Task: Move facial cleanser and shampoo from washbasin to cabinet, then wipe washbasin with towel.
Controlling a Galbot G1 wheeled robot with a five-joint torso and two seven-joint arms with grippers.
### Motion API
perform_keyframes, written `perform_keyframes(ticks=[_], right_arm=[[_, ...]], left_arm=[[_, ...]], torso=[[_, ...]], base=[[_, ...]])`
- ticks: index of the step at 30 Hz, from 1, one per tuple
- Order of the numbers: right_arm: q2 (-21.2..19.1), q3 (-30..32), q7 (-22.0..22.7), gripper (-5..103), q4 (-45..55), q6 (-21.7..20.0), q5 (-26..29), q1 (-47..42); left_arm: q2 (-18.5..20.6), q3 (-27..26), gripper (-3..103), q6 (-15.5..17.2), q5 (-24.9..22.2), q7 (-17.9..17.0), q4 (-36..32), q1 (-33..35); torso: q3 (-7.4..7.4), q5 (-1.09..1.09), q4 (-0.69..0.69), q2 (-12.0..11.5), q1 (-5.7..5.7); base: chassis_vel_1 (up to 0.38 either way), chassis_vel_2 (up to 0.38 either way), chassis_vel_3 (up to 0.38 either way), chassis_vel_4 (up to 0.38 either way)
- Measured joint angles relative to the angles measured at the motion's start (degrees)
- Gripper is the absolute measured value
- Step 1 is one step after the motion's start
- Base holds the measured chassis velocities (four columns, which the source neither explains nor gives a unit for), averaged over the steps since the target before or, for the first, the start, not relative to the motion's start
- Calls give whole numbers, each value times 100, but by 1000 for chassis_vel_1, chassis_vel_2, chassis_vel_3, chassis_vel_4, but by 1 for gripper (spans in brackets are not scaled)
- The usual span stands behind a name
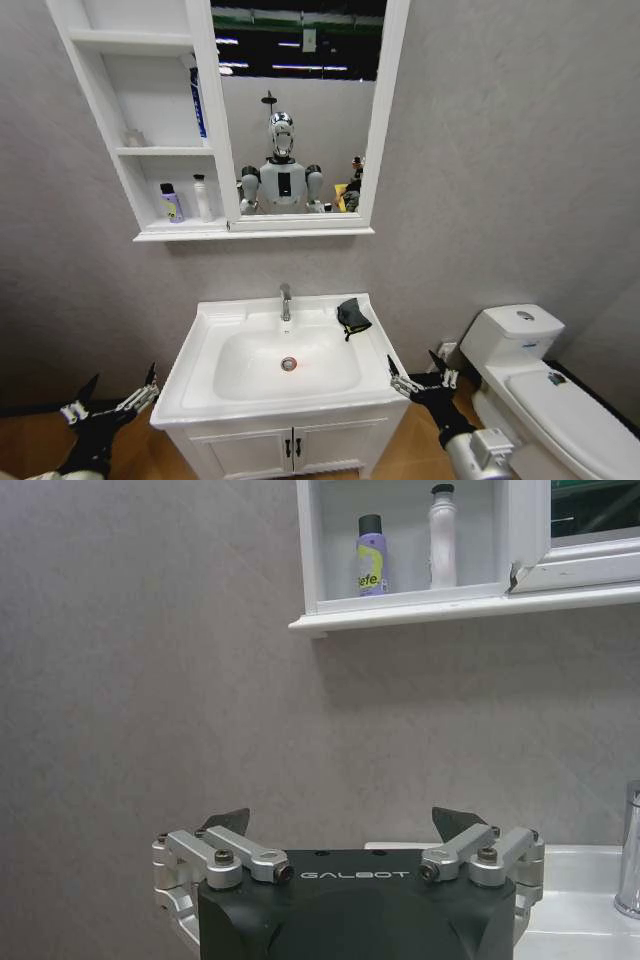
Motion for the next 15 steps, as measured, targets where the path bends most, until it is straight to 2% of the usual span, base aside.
perform_keyframes(ticks=[7,15], right_arm=[[-9,11,-36,100,-18,34,13,-24],[-21,15,-58,100,-65,77,21,-22]], left_arm=[[1,0,100,1,-2,-1,0,0],[2,1,100,1,-2,-1,0,0]], torso=[[0,0,0,0,-1],[0,0,0,0,-1]], base=[[0,0,0,0],[-59,54,63,-66]])
